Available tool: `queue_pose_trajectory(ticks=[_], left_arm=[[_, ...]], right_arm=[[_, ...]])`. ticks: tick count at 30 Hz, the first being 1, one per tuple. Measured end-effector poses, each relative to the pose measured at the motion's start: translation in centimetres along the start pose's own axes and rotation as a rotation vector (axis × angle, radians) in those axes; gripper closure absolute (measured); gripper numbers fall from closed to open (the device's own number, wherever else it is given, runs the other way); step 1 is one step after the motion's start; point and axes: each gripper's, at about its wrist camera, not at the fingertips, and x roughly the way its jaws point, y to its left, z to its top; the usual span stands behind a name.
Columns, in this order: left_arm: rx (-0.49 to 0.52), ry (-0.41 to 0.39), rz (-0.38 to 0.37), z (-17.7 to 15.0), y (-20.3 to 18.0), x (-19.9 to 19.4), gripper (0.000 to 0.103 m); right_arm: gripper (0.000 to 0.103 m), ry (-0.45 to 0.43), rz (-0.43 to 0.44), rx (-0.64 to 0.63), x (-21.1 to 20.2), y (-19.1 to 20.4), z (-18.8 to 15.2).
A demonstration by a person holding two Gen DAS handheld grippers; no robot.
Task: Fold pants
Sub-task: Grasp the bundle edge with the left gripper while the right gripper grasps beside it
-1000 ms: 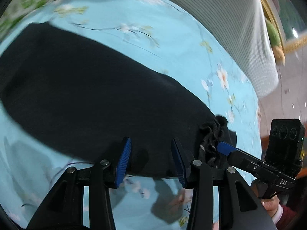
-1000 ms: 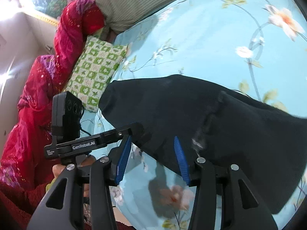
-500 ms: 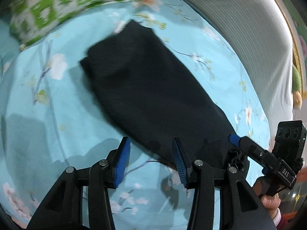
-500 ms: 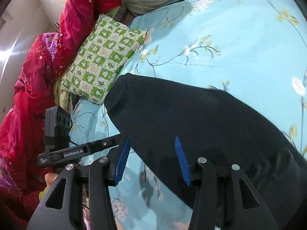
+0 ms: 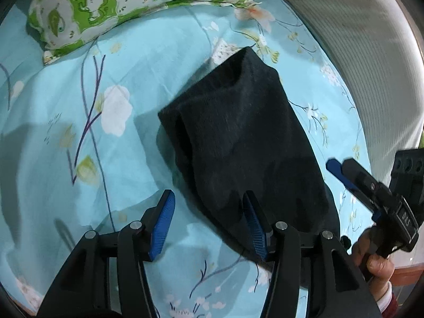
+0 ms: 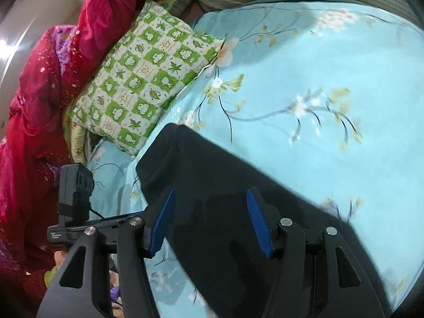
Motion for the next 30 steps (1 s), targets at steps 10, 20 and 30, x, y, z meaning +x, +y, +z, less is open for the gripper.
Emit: queue_pose_trajectory(ticks=[10, 20, 30], left_arm=[[-0.053, -0.024, -0.033, 1.6, 1.1, 0.8, 0.050], [-0.069, -0.073, -0.039, 1.9, 1.9, 0.7, 0.075], [0.004, -0.157, -0.077, 0.1, -1.3, -3.2, 0.087]], right_arm=[[0.043, 0.135, -0.026, -0.195, 6.2, 1.9, 4.6], [0.062, 0.266, -0.030, -0.354, 12.2, 5.1, 5.7], [0.078, 0.187, 0.043, -0.356, 7.4, 5.6, 5.3]])
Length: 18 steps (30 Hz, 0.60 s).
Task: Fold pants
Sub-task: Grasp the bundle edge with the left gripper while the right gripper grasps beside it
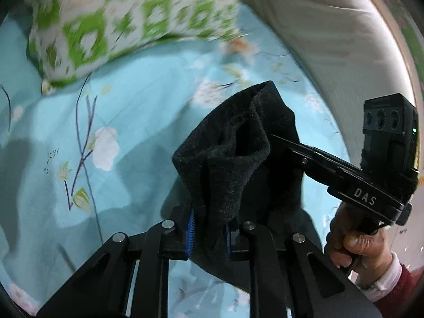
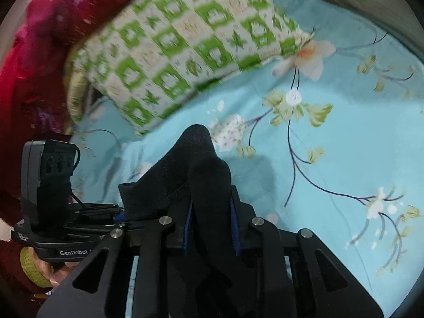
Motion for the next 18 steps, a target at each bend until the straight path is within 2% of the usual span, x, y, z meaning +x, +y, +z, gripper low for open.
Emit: queue_pose_trajectory(ticks=[4, 9, 18], left_arm=[[0.081, -0.040, -0.013, -0.7, -3.8, -2.5, 0.087], [0.136, -0.070, -0.048, -1.8, -7.8, -4.8, 0.087], [0.307, -0.072, -0.079, -5.9, -15.5, -6.9, 0.087]], right_arm=[[0.078, -0.066, 0.038, 0.008, -4.0, -0.1, -0.8], [0.078, -0.153, 0.067, 0.031, -9.0, -0.3, -2.7], [0.078, -0.277, 0.075, 0.071, -16.4, -0.7, -7.6]])
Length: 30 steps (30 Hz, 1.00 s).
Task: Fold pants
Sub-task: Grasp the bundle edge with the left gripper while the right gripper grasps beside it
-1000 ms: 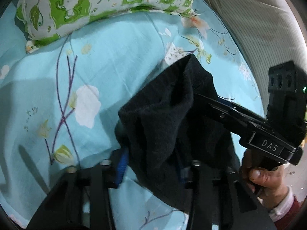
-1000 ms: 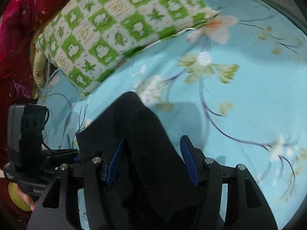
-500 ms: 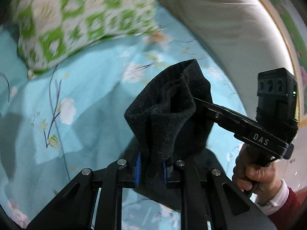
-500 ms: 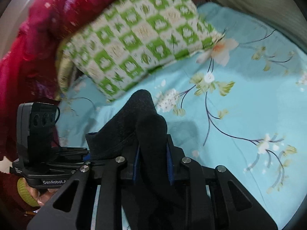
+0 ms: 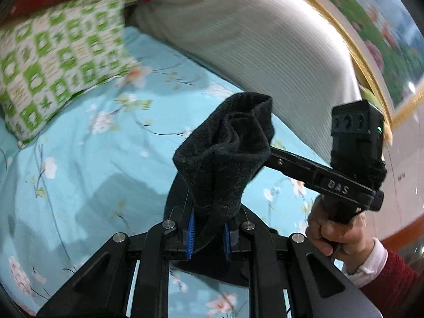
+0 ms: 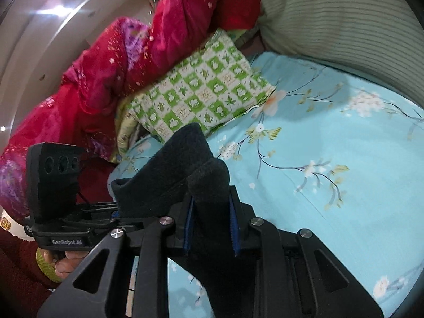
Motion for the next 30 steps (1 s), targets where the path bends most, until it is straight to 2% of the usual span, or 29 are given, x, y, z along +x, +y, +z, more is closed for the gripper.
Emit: queue_pose_trajectory(ticks=[7, 12, 19, 30], left_arm=[[0.123, 0.039, -0.021, -2.7, -6.0, 0.5, 0.087], [0.211, 0.072, -0.023, -4.6, -9.4, 1.4, 0.087], [0.353, 0.132, 0.004, -7.9, -14.0, 3.2, 0.087], [0.505, 0.189, 0.032, -11.7, -17.9, 5.9, 0.087]], right_arm=[[0.079, -0.080, -0.013, 0.053, -5.4, -1.0, -3.5], [0.079, -0.143, -0.041, 0.115, -9.0, -2.2, -7.1], [0.081, -0.205, -0.078, 0.179, -11.8, -3.7, -11.4], [0.081, -0.268, -0.118, 0.261, -15.0, -5.6, -16.7]])
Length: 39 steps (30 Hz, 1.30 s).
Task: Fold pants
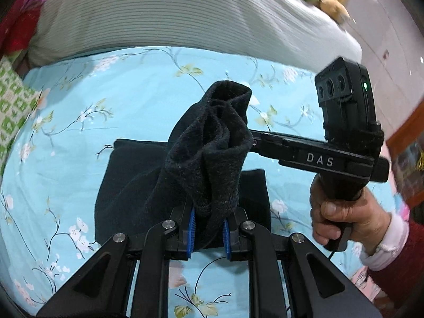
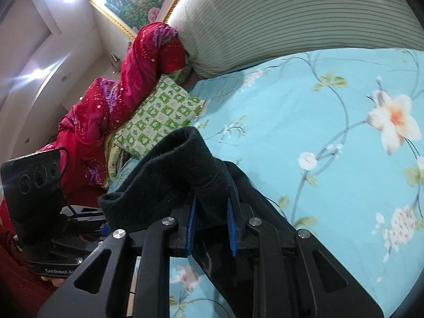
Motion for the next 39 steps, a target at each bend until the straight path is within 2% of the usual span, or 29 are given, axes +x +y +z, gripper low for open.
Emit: queue_pose_trajectory(ticks=[7, 18, 25, 26, 28, 30, 34, 35, 39], left_arm=[[0.098, 0.058, 0.021, -1.5, -3.1, 3.3, 0.087], [0.123, 0.145, -0.001, -2.9, -4.4, 7.9, 0.085], [0.119, 0.170, -0.045, -3.5, -4.4, 8.2, 0.072], [0.119, 0.173, -0.054, -3.7, -4.5, 8.0, 0.069], [0.115, 0.184, -0.078, -4.2, -4.8, 7.8, 0.064], [0.114, 0.196, -0.099, -4.5, -4.9, 7.6, 0.064], [0.124, 0.200, -0.088, -4.9, -5.2, 7.0, 0.063], [0.121, 0.197, -0.084, -4.9, -5.0, 6.8, 0.062], [0.088, 0.173, -0.081, -4.7, -3.9, 5.6, 0.054]], right_arm=[[0.082, 0.008, -0.036, 0.058, -1.1, -2.6, -2.3], [0.082, 0.065, -0.149, 0.156, -2.4, -5.7, -5.0], [0.082, 0.046, -0.180, 0.208, -4.7, -5.6, -6.4], [0.080, 0.043, -0.191, 0.218, -5.0, -5.6, -6.5], [0.069, 0.032, -0.207, 0.246, -5.7, -5.6, -6.8], [0.047, 0.008, -0.217, 0.266, -6.3, -5.5, -7.0], [0.040, -0.053, -0.209, 0.306, -7.5, -5.1, -7.1], [0.036, -0.064, -0.209, 0.316, -7.7, -5.0, -7.1], [0.026, -0.086, -0.216, 0.337, -7.6, -4.3, -7.0]])
